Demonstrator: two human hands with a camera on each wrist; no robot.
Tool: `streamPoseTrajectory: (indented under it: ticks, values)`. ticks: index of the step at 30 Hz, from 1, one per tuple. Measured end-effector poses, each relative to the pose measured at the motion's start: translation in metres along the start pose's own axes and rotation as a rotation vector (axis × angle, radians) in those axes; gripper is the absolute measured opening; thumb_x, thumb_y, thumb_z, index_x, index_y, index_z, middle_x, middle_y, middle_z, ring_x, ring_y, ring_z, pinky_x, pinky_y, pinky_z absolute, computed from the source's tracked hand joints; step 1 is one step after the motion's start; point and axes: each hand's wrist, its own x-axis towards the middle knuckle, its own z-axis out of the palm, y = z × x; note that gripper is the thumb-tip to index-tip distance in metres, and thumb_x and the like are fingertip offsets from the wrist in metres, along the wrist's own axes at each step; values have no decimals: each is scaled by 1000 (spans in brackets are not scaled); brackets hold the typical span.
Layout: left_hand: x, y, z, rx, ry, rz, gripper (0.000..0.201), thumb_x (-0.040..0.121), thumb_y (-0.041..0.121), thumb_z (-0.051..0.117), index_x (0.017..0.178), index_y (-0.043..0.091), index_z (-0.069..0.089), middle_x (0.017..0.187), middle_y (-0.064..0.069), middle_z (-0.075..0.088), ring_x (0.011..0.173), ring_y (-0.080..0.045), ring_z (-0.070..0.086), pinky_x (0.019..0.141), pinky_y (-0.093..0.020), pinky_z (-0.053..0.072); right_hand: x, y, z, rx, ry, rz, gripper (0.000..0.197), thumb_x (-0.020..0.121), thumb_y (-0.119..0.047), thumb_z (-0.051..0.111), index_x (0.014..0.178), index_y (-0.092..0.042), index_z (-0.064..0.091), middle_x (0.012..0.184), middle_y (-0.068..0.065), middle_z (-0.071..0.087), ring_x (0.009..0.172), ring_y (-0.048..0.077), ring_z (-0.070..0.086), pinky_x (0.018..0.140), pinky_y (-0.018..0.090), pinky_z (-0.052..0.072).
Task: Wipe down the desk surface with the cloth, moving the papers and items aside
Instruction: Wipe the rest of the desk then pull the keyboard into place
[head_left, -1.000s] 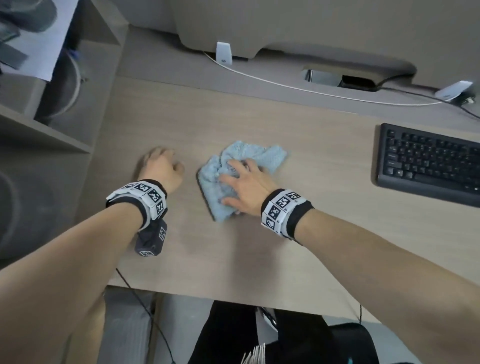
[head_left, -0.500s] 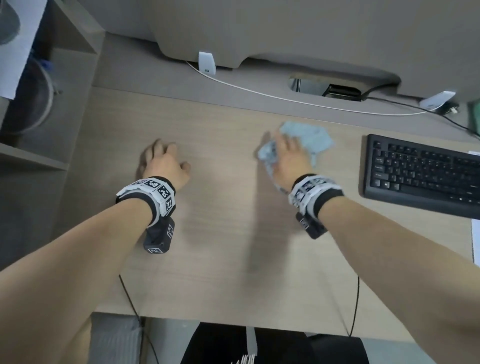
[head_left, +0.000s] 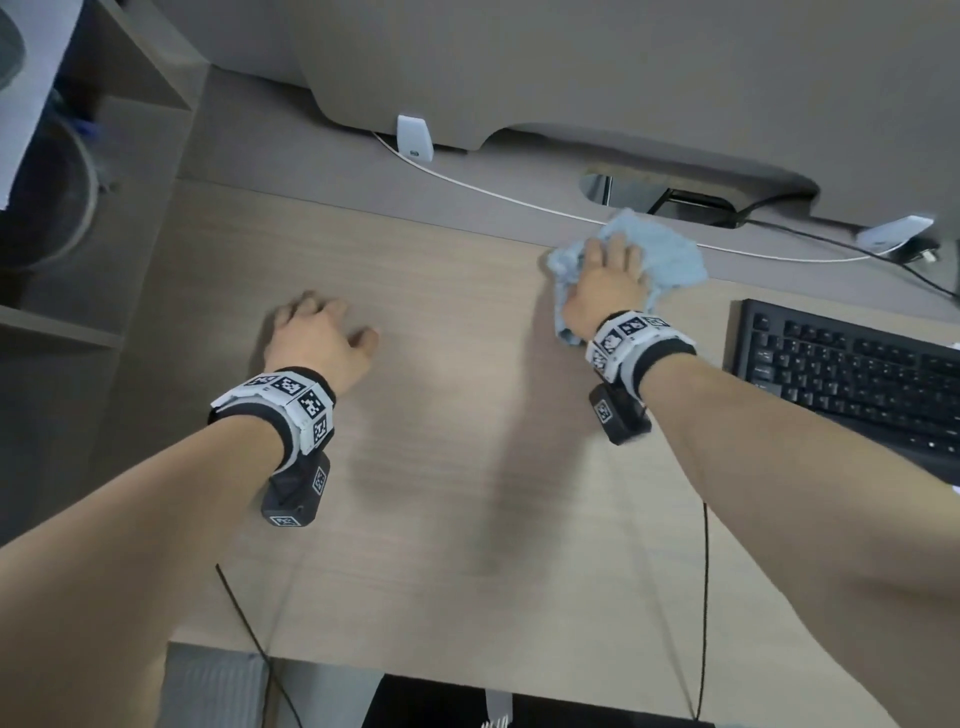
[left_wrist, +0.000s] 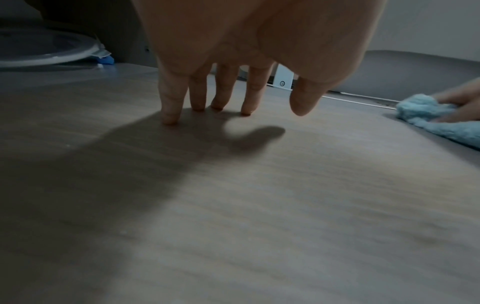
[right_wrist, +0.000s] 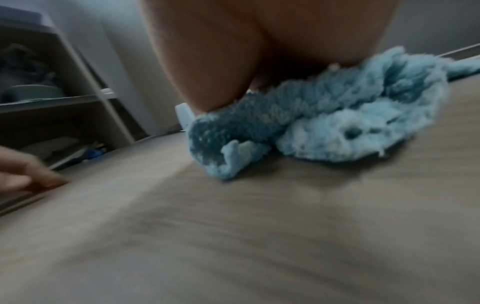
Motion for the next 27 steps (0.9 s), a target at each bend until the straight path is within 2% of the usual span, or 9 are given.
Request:
streamPoseTrajectory:
  ticks: [4, 6, 9, 12, 16, 19, 21, 24, 27]
  values:
    - [3, -3, 1, 21, -16, 16, 74, 74, 66, 35, 132, 23, 52, 145, -10, 47, 138, -32, 36, 110, -46, 35, -5, -4, -1, 1, -14, -283, 71, 94, -30, 50, 155, -18, 15, 164, 7, 6, 150, 33, 4, 120, 55, 13]
    - [4, -4, 0, 18, -12, 20, 74, 74, 66, 35, 131, 22, 53, 144, -10, 48, 137, -32, 37, 110, -45, 35, -2, 27, -3, 28, 33, -212, 69, 96, -37, 48, 154, -21, 16, 163, 6, 11, 149, 34, 8, 119, 54, 17]
    - [3, -5, 0, 31, -13, 23, 76, 74, 67, 35, 133, 22, 52, 145, -9, 47, 138, -31, 36, 112, -44, 32, 10, 65, -8, 51, 57, 44, 77, 93, -52, 47, 154, -18, 13, 162, 11, 11, 146, 40, 11, 116, 58, 21]
    - [0, -3, 0, 45, -26, 18, 74, 77, 67, 37, 135, 22, 50, 146, -11, 45, 140, -32, 33, 111, -45, 32, 25, 43, -15, 54, 11, 147, 83, 93, -54, 48, 155, -14, 12, 163, 16, 1, 147, 44, 3, 116, 63, 15]
    - [-3, 1, 1, 62, -21, 11, 66, 84, 61, 46, 138, 22, 47, 151, -11, 38, 142, -35, 25, 112, -42, 30, 23, -16, -11, 23, -67, -186, 81, 93, -49, 49, 157, -22, 6, 164, 9, -9, 149, 39, -9, 118, 61, 3]
    - [-2, -1, -1, 62, -27, 21, 65, 85, 60, 47, 138, 22, 46, 153, -9, 36, 141, -36, 25, 111, -44, 32, 8, -5, 1, -27, -69, -339, 77, 95, -49, 47, 156, -27, 6, 165, 4, -7, 150, 35, -6, 120, 58, 5]
    - [-1, -3, -2, 65, -30, 22, 66, 84, 62, 46, 137, 22, 47, 153, -8, 37, 142, -34, 26, 112, -45, 32, 8, 29, -1, 18, 1, -261, 73, 95, -47, 46, 155, -30, 8, 165, 2, -1, 150, 35, -1, 118, 60, 10]
    - [-5, -1, -3, 55, -23, 23, 66, 84, 62, 45, 137, 22, 48, 152, -7, 37, 142, -32, 25, 112, -43, 32, 11, 77, -7, 69, 43, -20, 73, 95, -48, 44, 154, -26, 8, 164, 7, 3, 148, 39, 2, 116, 64, 14]
    - [-9, 5, -7, 46, -10, 24, 63, 88, 55, 50, 139, 19, 47, 153, -7, 36, 142, -33, 25, 113, -41, 28, 16, 71, -9, 48, -14, 160, 78, 96, -50, 42, 156, -18, 4, 164, 13, -5, 148, 43, -3, 115, 64, 12]
